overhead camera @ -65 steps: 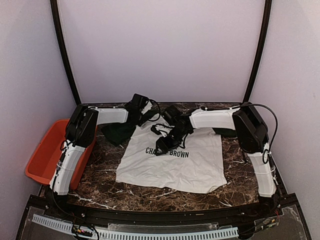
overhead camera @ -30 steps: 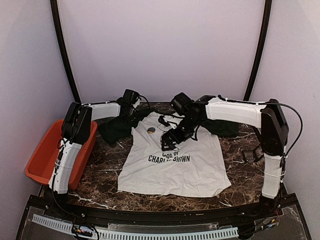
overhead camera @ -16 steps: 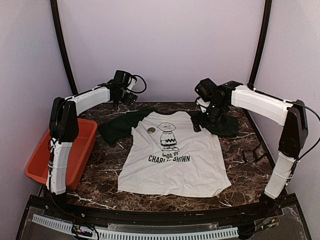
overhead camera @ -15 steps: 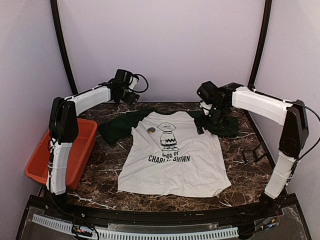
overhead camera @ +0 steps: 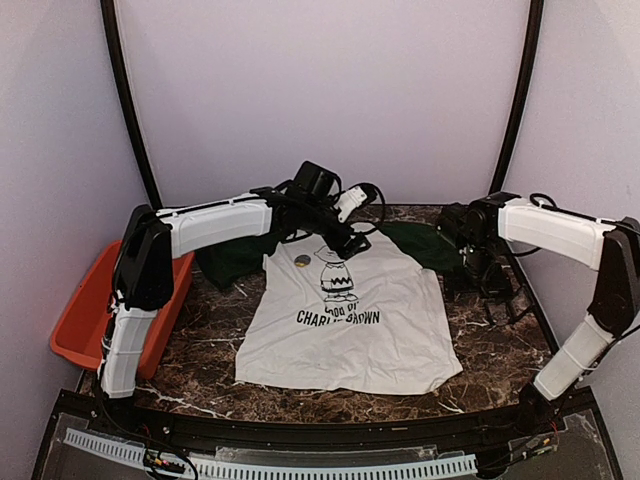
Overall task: Pin the brooch onto the clothing
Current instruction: Pick up the brooch from the brooch box.
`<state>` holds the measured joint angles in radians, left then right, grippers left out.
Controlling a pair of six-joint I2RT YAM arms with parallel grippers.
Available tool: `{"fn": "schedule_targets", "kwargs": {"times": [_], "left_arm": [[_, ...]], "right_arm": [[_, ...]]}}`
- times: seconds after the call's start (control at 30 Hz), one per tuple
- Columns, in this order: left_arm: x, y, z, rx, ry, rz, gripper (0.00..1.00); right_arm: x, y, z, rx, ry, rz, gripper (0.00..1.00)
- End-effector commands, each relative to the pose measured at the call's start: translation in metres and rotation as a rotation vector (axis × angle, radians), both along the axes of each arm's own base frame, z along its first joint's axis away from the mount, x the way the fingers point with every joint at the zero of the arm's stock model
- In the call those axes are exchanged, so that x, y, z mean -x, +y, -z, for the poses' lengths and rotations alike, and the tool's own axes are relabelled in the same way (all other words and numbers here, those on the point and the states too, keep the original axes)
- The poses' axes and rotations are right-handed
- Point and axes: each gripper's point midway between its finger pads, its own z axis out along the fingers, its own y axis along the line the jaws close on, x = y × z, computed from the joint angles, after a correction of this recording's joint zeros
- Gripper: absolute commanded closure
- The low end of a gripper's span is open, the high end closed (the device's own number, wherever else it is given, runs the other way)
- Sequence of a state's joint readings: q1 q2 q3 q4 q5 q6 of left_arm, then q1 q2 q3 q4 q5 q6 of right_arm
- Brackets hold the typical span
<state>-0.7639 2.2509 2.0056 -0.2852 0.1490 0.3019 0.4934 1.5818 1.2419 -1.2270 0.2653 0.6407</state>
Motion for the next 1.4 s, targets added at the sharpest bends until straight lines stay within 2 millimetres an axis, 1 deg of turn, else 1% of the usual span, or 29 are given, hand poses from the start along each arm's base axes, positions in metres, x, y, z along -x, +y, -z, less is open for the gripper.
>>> {"fn": "schedule_targets", "kwargs": {"times": [0.0, 0.07, 0.13, 0.23, 0.4, 0.57, 0.73, 0.8, 1.0, 1.13, 1.27, 1.37], "left_arm": [[-0.001, 0.007, -0.016, 0.006, -0.031, -0.012, 0.01], [-0.003, 0.01, -0.018, -0.006, -0.042, -0.031, 0.01], [-0.002, 0.011, -0.023, -0.007, -0.052, -0.03, 0.01], [-0.001, 0.012, -0.031, 0.0, -0.064, -0.027, 0.01], [0.001, 0.01, -0.037, 0.014, -0.071, -0.021, 0.01], [0.004, 0.007, -0.038, 0.018, -0.071, -0.013, 0.01], [0.008, 0.005, -0.035, -0.002, -0.084, -0.006, 0.01], [0.009, 0.004, -0.034, -0.006, -0.088, -0.003, 0.01], [0.012, 0.002, -0.027, -0.022, -0.094, 0.002, 0.01], [0.01, 0.0, -0.028, 0.0, -0.095, -0.012, 0.01], [0.01, -0.002, -0.029, 0.038, -0.063, -0.032, 0.01], [0.013, 0.005, -0.03, 0.019, -0.036, -0.054, 0.01]], "right_arm": [[0.035, -0.04, 0.0, 0.162, 0.018, 0.242, 0.02], [0.044, -0.049, 0.005, 0.178, 0.005, 0.306, 0.02], [0.048, -0.057, 0.009, 0.165, -0.015, 0.38, 0.03], [0.046, -0.063, 0.012, 0.085, -0.066, 0.468, 0.04], [0.035, -0.076, 0.016, 0.015, -0.158, 0.565, 0.06], [0.02, -0.077, 0.026, -0.09, -0.209, 0.614, 0.07], [0.011, -0.089, 0.036, -0.129, -0.248, 0.677, 0.07], [0.006, -0.091, 0.041, -0.159, -0.254, 0.689, 0.07], [0.004, -0.098, 0.056, -0.179, -0.238, 0.724, 0.08], [-0.002, -0.099, 0.058, -0.195, -0.264, 0.719, 0.08], [0.009, -0.099, 0.064, -0.223, -0.307, 0.747, 0.08], [0.012, -0.099, 0.057, -0.26, -0.363, 0.752, 0.08]]}}
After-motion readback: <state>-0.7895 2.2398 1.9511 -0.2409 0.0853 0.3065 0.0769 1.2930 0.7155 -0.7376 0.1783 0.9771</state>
